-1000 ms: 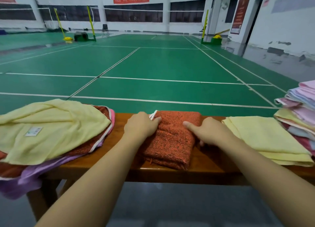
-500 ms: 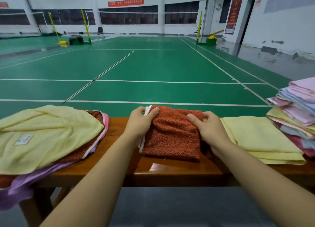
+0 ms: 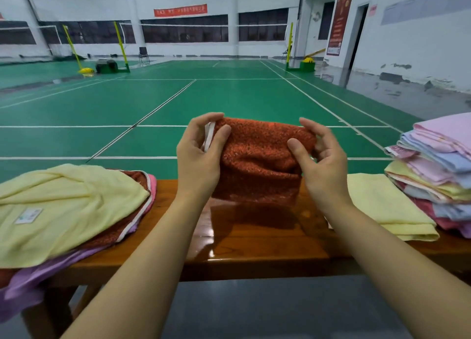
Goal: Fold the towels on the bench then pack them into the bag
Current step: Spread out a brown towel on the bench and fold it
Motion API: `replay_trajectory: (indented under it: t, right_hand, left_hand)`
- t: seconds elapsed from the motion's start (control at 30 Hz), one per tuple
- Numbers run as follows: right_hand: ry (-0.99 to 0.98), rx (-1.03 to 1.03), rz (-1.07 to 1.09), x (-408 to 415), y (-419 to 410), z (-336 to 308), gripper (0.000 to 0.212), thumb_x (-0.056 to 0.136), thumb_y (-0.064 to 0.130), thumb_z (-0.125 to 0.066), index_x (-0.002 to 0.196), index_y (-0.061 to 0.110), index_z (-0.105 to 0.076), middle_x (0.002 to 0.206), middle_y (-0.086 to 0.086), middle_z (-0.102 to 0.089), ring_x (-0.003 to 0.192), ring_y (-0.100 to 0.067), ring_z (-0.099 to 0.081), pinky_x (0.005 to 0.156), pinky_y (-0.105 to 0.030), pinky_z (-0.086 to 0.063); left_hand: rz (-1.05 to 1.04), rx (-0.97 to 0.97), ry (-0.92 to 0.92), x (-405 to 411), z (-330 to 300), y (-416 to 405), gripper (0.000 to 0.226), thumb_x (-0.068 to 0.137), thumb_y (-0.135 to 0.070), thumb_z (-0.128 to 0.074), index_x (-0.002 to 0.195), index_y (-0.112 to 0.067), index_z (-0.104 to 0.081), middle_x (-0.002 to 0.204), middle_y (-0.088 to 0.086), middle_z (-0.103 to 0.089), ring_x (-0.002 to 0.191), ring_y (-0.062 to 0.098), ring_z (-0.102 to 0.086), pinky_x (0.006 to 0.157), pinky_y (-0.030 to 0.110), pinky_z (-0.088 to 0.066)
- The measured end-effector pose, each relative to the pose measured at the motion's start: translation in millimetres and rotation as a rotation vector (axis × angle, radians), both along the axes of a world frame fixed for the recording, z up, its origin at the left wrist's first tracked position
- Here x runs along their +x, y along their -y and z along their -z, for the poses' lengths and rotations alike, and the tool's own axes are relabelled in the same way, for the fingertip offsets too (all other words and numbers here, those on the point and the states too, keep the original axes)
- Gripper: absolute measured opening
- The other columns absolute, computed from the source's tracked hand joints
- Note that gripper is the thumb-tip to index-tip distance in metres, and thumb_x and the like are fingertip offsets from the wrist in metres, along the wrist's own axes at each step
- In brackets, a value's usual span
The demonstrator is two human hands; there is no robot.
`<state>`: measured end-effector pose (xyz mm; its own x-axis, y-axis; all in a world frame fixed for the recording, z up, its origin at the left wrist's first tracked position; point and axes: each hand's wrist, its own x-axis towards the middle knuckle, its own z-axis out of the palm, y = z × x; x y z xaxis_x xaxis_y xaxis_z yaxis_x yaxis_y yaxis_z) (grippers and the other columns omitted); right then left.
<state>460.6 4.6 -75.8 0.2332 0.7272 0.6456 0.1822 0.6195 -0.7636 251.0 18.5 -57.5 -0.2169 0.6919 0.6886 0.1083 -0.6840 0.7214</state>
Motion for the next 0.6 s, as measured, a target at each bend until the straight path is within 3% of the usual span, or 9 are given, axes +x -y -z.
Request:
replay_trajectory:
  t: [0.1,0.17,0.27,0.37,0.47,0.53,0.6]
  right_hand:
    - [0.095,-0.023,-0.047,-3,2,2,0.068,0.088,0.022,-0.079,0.146,0.031,-0.045,0.139,-0.001,-0.059,0.122,-0.012,-0.061,0.105,-0.032,-0.050]
    - [0.167,-0.054,-0.048,-4,-2,5,0.078,0.086,0.025,-0.081,0.150,0.036,-0.039,0.148,0.006,-0.049,0.131,-0.009,-0.053,0.110,-0.031,-0.045]
    - [0.147,-0.191,-0.064,-4,-9,8,0.078,0.084,0.026,-0.083,0.148,0.037,-0.041,0.136,0.009,-0.057,0.119,0.006,-0.058,0.105,-0.024,-0.049]
    - [0.075,-0.391,-0.133,-5,-14,16,0.083,0.080,0.016,-0.085,0.149,0.030,-0.043,0.128,0.009,-0.059,0.107,0.011,-0.060,0.086,-0.008,-0.050]
    - [-0.020,-0.545,-0.325,-1,-16,23,0.088,0.078,0.006,-0.083,0.151,0.029,-0.042,0.134,0.002,-0.058,0.106,0.002,-0.065,0.080,-0.015,-0.054]
    - [-0.086,-0.627,-0.454,5,-15,22,0.082,0.080,0.005,-0.079,0.150,0.028,-0.043,0.134,0.001,-0.060,0.106,-0.005,-0.069,0.079,-0.022,-0.058]
    - [-0.138,-0.734,-0.513,9,-13,22,0.070,0.082,0.016,-0.079,0.144,0.027,-0.050,0.133,-0.004,-0.064,0.107,-0.017,-0.071,0.082,-0.034,-0.061]
  left_hand:
    - [-0.035,-0.004,-0.117,-1,0,2,0.030,0.099,-0.027,-0.066,0.128,-0.029,-0.059,0.122,-0.003,-0.065,0.115,0.016,-0.063,0.103,0.042,-0.050]
    - [-0.033,-0.054,-0.193,-2,3,-1,0.042,0.099,-0.027,-0.065,0.138,-0.029,-0.050,0.134,-0.004,-0.058,0.124,0.012,-0.057,0.108,0.039,-0.045]
    - [-0.002,-0.241,-0.263,-8,13,-11,0.054,0.098,-0.031,-0.065,0.145,-0.038,-0.040,0.145,-0.001,-0.050,0.133,0.017,-0.050,0.114,0.045,-0.040]
    - [0.050,-0.450,-0.305,-10,26,-16,0.066,0.099,-0.031,-0.065,0.154,-0.037,-0.029,0.158,0.004,-0.039,0.146,0.019,-0.036,0.121,0.045,-0.030]
    - [0.106,-0.545,-0.305,-10,36,-19,0.077,0.099,-0.031,-0.065,0.160,-0.036,-0.018,0.165,0.001,-0.026,0.150,0.014,-0.025,0.123,0.038,-0.025]
    - [0.161,-0.614,-0.266,-16,41,-24,0.084,0.094,-0.040,-0.069,0.159,-0.041,-0.015,0.166,0.003,-0.024,0.148,0.017,-0.031,0.121,0.042,-0.030]
    - [0.216,-0.710,-0.220,-23,47,-29,0.095,0.080,-0.059,-0.075,0.156,-0.048,-0.018,0.162,0.007,-0.032,0.140,0.022,-0.046,0.116,0.046,-0.040]
